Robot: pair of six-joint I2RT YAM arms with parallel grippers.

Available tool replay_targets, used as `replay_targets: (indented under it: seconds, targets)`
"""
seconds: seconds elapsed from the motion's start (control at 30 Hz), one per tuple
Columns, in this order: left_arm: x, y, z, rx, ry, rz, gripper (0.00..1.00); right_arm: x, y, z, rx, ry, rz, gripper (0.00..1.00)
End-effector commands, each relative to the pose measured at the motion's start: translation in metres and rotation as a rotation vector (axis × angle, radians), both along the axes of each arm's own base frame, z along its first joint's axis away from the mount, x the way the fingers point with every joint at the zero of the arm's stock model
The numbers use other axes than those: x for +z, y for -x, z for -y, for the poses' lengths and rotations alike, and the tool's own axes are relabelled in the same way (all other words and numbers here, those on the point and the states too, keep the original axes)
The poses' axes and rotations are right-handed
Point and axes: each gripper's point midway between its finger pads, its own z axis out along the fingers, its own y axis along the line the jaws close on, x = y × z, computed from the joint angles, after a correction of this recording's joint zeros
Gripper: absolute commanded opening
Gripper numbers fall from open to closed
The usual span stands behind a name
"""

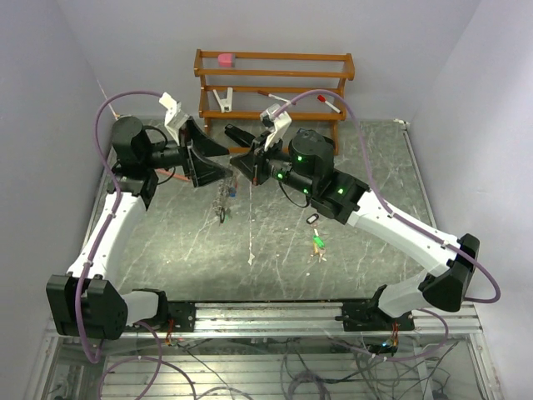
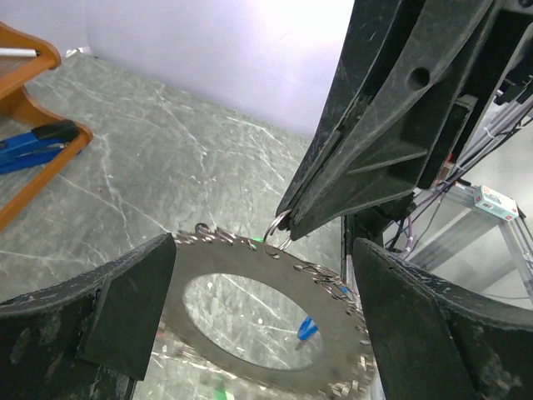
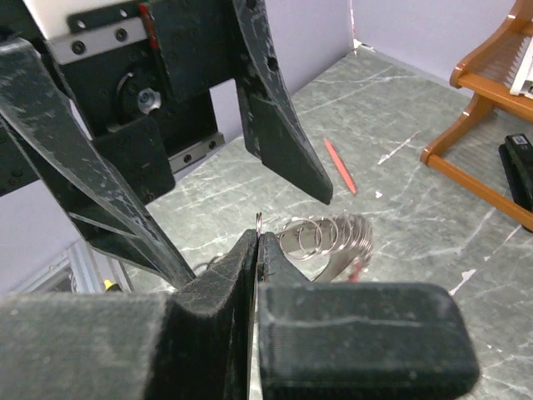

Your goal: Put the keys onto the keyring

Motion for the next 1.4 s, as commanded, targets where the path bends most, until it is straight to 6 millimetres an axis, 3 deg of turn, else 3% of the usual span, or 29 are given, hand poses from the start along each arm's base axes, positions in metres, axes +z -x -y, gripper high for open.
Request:
replay_targets:
  seconds: [0.0,0.27,0.4,0.5,0.8,1.37]
  targets:
    - [-0.003,0.01,0.004,-0.055,-0.028,0.031,0.98,0.045,0.009,0.001,0.034,-0.123,0.065,0.0]
    - [0.0,0.014,0.007,-0.077,-0.026,0.042,0.86,0.044,0.014,-0.003,0.07,-0.143,0.052,0.0]
    - [-0.003,0.013,0.006,-0.073,-0.042,0.053,0.68,0.047,0.017,-0.002,0.077,-0.152,0.059,0.0]
    - [-0.006,0.01,0.005,-0.061,-0.07,0.072,0.65,0.047,0.02,-0.001,0.09,-0.15,0.059,0.0]
    - [-0.006,0.011,0.004,-0.072,-0.128,0.091,0.66,0.048,0.028,0.01,0.1,-0.169,0.067,0.0]
    - [0.003,0.013,0.02,-0.121,-0.099,0.087,0.71,0.048,0.031,0.004,0.14,-0.185,0.065,0.0]
